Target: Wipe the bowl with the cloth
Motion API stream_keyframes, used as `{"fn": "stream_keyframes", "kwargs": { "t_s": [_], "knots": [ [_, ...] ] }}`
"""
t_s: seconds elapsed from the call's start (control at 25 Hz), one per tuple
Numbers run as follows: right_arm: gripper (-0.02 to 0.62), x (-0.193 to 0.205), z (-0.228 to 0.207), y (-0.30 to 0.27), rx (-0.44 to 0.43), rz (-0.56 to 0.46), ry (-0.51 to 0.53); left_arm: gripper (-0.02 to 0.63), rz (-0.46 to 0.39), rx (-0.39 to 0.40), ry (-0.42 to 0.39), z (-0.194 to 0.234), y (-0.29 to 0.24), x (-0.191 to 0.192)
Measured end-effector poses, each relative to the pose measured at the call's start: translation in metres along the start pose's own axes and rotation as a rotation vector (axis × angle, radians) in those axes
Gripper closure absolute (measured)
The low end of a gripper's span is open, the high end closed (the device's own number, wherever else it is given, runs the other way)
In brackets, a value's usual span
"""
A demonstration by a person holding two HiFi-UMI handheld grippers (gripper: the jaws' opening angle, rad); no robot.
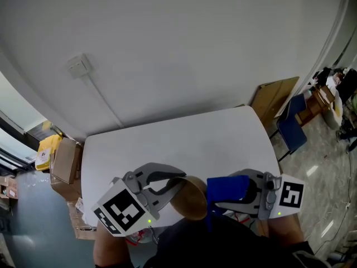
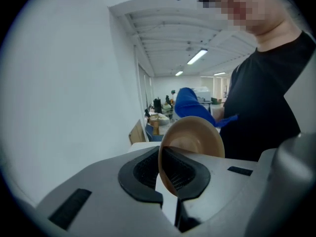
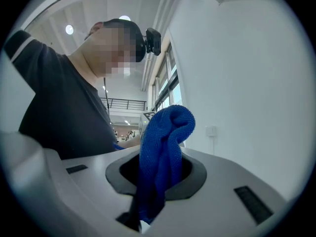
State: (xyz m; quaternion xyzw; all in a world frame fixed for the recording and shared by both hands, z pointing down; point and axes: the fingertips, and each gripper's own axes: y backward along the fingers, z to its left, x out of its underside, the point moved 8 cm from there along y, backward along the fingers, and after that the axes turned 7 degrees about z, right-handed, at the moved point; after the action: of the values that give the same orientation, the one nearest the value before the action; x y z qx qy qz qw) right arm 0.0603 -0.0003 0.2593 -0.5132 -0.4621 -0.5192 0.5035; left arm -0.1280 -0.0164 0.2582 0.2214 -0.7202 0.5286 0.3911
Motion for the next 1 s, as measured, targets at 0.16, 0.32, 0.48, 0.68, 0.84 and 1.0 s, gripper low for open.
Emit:
{"fn": "stream_keyframes", "kwargs": {
  "t_s": [0.16, 0.32, 0.48, 0.68, 0.84, 1.0],
  "knots": [
    [0.525, -0.004, -0.019, 0.003, -0.005, -0.047, -0.045, 0.591, 0.006, 0.063, -0.049, 0.000, -0.006, -0.011],
    [0.526, -0.006, -0.026, 0.002, -0.006, -0.068, -0.052, 0.589, 0.029, 0.077, -0.103, -0.008, -0.011, -0.020],
    [0.525, -0.008, -0.029, 0.000, 0.006, -0.050, -0.027, 0.589, 0.006, 0.132, -0.131, -0.018, -0.013, -0.029],
    [0.526, -0.007, -0.037, -0.002, 0.006, -0.046, -0.019, 0.591, -0.057, 0.176, -0.151, -0.028, -0.012, -0.043],
    [0.525, -0.001, -0.041, 0.001, 0.015, -0.070, -0.047, 0.591, -0.132, 0.190, -0.116, -0.026, -0.008, -0.053],
    [0.526, 0.008, -0.049, -0.009, 0.025, -0.025, -0.050, 0.591, -0.223, 0.211, -0.056, -0.010, 0.002, -0.056]
  ]
}}
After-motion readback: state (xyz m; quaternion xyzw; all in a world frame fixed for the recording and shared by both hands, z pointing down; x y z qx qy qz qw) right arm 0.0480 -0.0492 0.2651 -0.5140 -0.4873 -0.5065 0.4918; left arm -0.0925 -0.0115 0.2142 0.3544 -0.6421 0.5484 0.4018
